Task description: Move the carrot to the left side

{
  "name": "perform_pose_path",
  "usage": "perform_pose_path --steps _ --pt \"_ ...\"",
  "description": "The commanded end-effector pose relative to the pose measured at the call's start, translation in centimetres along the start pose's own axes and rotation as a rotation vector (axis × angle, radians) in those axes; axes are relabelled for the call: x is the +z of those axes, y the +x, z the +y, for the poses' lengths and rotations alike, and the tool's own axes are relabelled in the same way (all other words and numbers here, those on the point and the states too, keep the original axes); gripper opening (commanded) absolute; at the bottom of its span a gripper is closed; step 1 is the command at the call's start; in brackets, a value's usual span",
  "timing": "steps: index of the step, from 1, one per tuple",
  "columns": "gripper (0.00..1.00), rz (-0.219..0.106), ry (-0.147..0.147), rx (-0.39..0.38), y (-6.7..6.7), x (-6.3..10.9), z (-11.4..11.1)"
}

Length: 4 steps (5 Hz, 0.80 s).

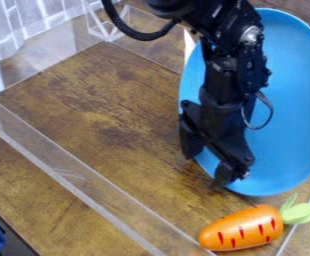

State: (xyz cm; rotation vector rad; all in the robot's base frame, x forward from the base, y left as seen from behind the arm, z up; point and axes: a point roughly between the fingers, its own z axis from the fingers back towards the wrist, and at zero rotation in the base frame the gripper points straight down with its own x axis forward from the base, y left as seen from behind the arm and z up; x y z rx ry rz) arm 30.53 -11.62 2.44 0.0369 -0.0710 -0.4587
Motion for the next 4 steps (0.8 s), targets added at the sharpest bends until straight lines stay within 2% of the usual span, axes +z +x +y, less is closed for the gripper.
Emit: perform_pose_path --steps 1,2,4 --pt "1.00 -0.030 0.005 0.018 1.1 0.7 -1.2" --pt "1.00 -0.022 0.004 0.056 1.9 0.1 -2.2" --pt "1.00 -0.009 -0.006 0.047 2.6 -0.8 -4.4"
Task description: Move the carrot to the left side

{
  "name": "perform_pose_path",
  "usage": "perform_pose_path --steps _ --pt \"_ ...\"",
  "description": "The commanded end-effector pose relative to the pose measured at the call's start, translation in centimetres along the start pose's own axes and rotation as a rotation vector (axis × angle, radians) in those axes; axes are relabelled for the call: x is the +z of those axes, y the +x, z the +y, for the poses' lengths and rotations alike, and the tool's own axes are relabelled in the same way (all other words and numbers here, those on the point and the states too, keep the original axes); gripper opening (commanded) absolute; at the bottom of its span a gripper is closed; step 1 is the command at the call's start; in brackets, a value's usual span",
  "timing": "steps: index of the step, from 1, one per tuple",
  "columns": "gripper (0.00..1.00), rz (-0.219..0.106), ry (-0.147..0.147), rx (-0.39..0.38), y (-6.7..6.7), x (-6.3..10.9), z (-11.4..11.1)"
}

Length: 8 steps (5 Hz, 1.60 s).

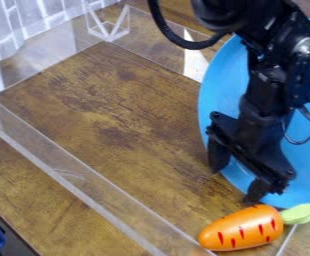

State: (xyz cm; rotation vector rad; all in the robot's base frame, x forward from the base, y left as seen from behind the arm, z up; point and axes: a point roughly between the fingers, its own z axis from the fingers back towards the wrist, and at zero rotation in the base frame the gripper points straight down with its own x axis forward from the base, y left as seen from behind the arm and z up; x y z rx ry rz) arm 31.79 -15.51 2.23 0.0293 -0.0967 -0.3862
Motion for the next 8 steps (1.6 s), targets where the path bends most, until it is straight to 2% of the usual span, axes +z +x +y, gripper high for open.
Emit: perform_pose_path --steps 1,3,5,7,8 --pt "1.00 0.029 -0.015 -0.024 -0.3 -0.9 -1.5" --pt "1.00 0.056 -0.031 -0.004 -0.4 -1.4 -1.1" --pt "1.00 0.084 -0.052 -0.081 -1.9 -1.8 0.9" --pt "1.00 0.117 -0.067 -0.031 -2.2 -1.7 0.8" --pt "0.00 0.147 -0.076 -0.032 -2.7 -1.6 0.7"
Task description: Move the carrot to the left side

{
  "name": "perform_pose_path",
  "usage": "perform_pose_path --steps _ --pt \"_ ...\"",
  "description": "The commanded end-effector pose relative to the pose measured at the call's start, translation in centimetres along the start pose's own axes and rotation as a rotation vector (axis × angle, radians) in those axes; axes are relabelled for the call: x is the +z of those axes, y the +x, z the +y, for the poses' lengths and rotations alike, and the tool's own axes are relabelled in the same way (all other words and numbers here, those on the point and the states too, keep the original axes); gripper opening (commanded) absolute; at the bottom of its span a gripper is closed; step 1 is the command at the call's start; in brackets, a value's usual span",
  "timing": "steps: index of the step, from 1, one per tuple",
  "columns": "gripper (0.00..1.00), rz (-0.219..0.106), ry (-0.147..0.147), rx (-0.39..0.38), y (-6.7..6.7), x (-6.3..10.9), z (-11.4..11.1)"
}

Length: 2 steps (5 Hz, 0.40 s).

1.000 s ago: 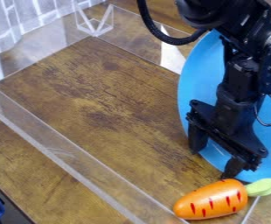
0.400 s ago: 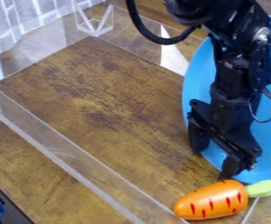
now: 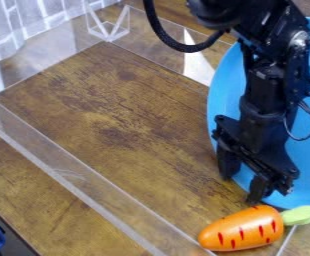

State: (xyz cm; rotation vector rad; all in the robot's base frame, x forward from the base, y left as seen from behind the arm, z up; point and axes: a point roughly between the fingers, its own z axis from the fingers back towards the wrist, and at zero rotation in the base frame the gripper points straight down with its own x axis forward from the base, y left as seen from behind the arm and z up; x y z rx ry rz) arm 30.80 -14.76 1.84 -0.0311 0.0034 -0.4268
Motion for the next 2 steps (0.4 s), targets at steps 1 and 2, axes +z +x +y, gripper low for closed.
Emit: perform_pose_path --steps 1,2 --pt "1.00 0.083 -0.011 0.026 -1.8 -1.3 0.5" --pt "1.00 0.104 -0.025 0.057 -2.4 -1.3 -0.6"
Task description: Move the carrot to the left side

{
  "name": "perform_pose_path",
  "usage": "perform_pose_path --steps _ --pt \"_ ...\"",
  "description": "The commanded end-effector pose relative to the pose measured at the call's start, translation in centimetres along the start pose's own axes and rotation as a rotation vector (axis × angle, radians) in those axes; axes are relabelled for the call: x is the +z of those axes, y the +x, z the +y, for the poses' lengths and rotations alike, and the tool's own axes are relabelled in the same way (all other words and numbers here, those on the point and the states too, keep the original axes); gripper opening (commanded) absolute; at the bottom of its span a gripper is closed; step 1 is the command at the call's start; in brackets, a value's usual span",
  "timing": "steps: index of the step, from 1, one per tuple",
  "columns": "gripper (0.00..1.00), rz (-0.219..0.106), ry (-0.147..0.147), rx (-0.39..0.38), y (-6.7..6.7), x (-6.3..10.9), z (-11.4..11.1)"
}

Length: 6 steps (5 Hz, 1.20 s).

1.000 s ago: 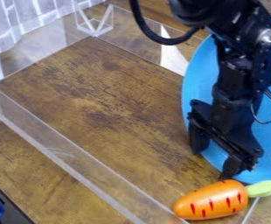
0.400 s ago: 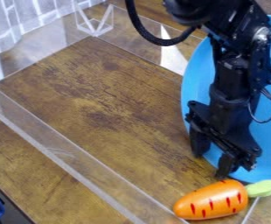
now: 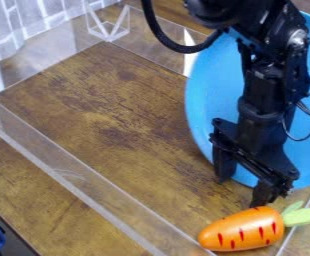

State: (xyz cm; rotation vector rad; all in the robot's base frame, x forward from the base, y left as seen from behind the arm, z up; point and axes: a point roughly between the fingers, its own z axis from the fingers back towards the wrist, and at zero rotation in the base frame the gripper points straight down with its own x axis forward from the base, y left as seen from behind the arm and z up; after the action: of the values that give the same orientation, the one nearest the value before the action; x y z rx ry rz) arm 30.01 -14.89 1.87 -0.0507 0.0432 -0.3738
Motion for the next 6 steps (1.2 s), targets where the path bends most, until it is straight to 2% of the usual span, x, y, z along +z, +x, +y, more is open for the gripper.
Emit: perform_pose_path --steps 1,3,6 --pt "1.00 0.078 -0.002 0.041 -1.9 -1.4 -0.8" --pt "1.00 0.079 -0.007 0.062 -2.3 -1.0 0.0" --pt "1.00 0.079 -0.007 0.092 -1.2 -0.7 -0.3"
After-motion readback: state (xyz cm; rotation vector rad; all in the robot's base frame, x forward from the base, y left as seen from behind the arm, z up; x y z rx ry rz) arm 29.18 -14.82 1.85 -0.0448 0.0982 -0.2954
